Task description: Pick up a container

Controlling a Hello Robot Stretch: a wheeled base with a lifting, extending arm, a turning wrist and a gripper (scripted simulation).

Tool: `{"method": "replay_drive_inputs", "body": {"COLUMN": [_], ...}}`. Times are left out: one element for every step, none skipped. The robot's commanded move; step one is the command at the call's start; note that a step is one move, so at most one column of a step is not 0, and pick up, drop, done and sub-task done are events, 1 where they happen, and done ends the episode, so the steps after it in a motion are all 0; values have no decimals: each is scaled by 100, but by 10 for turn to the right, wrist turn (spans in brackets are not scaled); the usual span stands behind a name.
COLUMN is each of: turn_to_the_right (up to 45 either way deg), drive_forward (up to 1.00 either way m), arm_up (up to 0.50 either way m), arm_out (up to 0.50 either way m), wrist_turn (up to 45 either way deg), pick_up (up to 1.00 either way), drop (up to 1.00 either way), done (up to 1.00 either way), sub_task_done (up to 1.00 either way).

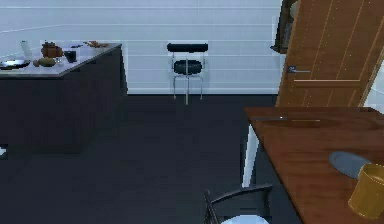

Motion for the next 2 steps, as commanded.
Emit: {"method": "replay_drive_inputs", "body": {"turn_to_the_right": [0, 0], "drive_forward": [0, 0], "arm_up": [10, 0], "arm_out": [0, 0], "wrist_turn": [0, 0], "pick_up": [0, 0], "drop": [0, 0], "done": [0, 100], "sub_task_done": [0, 0]}}
